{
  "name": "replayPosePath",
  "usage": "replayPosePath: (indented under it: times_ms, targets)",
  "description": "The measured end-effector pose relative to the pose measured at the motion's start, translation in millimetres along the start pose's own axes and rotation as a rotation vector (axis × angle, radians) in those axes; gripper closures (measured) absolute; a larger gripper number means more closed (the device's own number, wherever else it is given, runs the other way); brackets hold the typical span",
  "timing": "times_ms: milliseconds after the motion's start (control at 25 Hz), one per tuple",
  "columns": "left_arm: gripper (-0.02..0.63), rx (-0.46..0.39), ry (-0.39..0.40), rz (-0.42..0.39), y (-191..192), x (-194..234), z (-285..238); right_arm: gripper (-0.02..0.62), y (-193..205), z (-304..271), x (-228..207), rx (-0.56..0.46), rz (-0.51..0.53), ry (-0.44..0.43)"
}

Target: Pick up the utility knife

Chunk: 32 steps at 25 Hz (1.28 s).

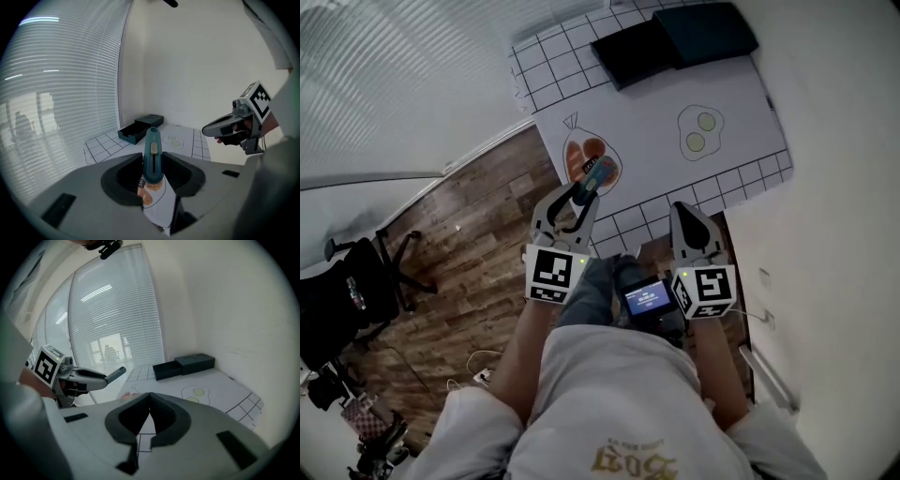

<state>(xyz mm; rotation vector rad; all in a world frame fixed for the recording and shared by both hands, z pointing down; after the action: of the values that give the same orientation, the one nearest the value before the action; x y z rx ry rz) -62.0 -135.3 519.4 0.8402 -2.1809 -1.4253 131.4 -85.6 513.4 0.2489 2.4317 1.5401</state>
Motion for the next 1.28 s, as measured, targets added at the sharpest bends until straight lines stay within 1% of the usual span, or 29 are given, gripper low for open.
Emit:
replayPosePath:
  times_ms: [160, 280, 600, 840, 1080, 1280]
  targets:
    - [0.465, -0.051, -0.015, -0.032, -25.6, -0.1, 14.0, 0.589, -20.4, 2.7, -1.7, -0.058, 0.023, 0.022]
    - [0.466, -0.107, -0.033, -0.066, -47.0, 0.4, 26.0, 0.589, -34.8, 5.9, -2.9, -0.088, 0.022, 0.034]
    - [0.465, -0.23, -0.072, -0.136, -99.0, 2.3, 50.0, 0.589, -86.3, 20.1, -2.2, -0.204, 0.058, 0.035]
    - [0.466, -0.299, -0.104, -0.147, -124.4, 0.2, 68.5, 0.589, -116.4, 28.5, 2.6, -0.275, 0.07, 0.016]
    - [0.465, -0.359, -0.127, -0.147, -145.0, -3.1, 86.1, 0.589, -131.3, 31.6, 8.3, -0.307, 0.089, -0.006]
    - [0.466, -0.368, -0.134, -0.15, -148.8, -7.3, 91.2, 0.589, -137.8, 32.2, 13.5, -0.315, 0.11, -0.023]
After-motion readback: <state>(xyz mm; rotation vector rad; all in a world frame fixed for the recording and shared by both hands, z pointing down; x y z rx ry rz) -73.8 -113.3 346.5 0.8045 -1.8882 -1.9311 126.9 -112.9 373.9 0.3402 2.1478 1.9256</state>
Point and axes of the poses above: the fingertips, and each gripper's own axes: z backward along the fingers, x to its left, y out of its underside, the point moved 5 cm from there along z, backward along the fingers, and after that the axes turned 5 degrees about -x, right-handed, at the moved point
